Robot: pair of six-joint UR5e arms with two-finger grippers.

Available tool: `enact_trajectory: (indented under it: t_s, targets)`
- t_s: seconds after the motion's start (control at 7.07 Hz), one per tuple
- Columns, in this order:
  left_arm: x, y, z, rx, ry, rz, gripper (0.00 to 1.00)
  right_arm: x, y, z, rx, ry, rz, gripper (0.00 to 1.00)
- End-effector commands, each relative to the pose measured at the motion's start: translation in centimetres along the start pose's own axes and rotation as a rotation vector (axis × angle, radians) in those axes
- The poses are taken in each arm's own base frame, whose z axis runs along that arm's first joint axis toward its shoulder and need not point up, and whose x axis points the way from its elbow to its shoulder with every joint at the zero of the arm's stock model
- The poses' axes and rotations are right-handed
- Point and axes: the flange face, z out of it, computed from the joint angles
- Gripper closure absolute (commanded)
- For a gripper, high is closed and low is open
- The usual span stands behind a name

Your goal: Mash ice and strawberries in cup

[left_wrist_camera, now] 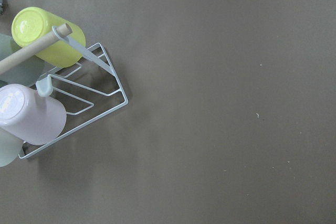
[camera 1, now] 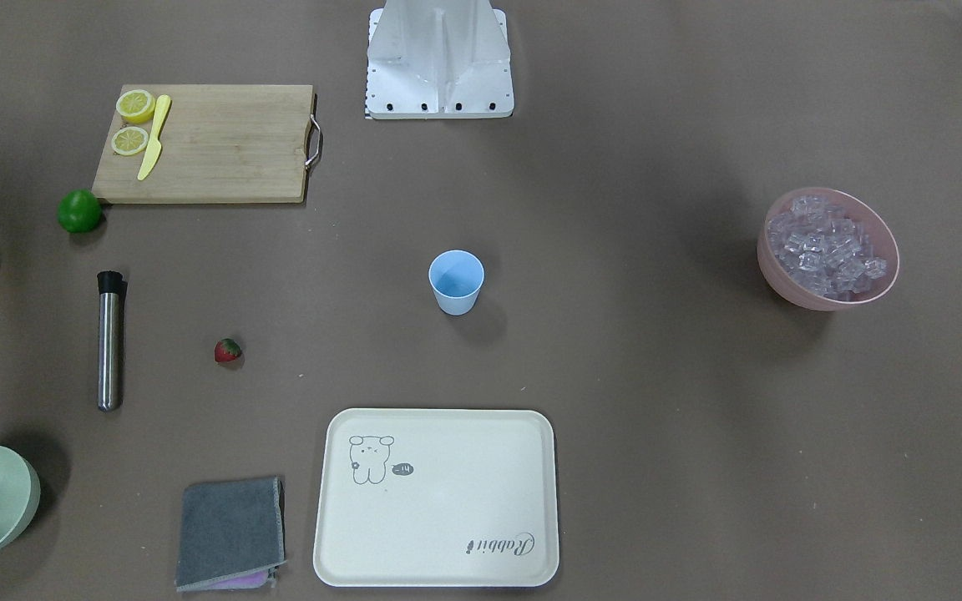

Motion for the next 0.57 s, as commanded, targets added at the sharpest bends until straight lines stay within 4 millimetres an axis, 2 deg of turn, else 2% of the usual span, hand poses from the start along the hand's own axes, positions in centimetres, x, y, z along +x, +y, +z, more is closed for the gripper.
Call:
enact_trajectory:
  t_s: [0.0, 0.42]
  targets:
    - [0.5, 0.3, -0.6, 0.007, 0.012, 0.005, 0.02, -0.2, -0.2, -0.2, 0.004, -0.001, -0.003, 0.00]
    - [1.9, 0.3, -1.7, 0.029, 0.025, 0.032, 0.02, 0.0, 0.0, -0.1, 0.003, -0.002, 0.000, 0.00]
